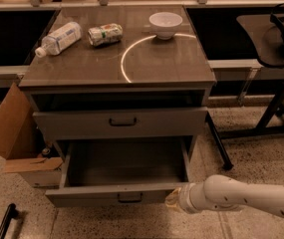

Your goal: Close middle drawer

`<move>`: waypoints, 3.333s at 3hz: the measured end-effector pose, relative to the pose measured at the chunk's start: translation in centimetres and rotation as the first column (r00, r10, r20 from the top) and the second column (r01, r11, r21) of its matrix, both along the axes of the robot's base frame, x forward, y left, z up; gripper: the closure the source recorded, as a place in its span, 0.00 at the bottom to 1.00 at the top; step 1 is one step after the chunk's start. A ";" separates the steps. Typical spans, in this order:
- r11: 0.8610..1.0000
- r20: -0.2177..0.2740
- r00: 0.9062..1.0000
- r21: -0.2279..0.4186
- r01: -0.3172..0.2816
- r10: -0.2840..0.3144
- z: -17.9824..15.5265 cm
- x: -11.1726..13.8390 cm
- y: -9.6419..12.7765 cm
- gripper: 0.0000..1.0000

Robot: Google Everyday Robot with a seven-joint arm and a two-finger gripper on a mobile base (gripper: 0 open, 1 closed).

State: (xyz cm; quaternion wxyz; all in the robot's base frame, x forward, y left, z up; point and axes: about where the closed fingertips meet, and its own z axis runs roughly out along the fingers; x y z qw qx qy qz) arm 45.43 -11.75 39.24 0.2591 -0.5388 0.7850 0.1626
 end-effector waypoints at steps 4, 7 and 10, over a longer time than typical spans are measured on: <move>1.000 0.208 0.978 -0.012 -0.010 0.012 1.9 11.2 -2.5 1.00; 1.000 0.192 0.981 -0.004 0.013 -0.012 1.3 17.4 -3.3 1.00; 0.994 0.230 0.971 0.057 -0.088 0.073 6.7 7.2 -4.9 1.00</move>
Offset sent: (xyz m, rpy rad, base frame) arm 0.0846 -0.0344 0.0162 -0.0072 -0.1990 -0.0212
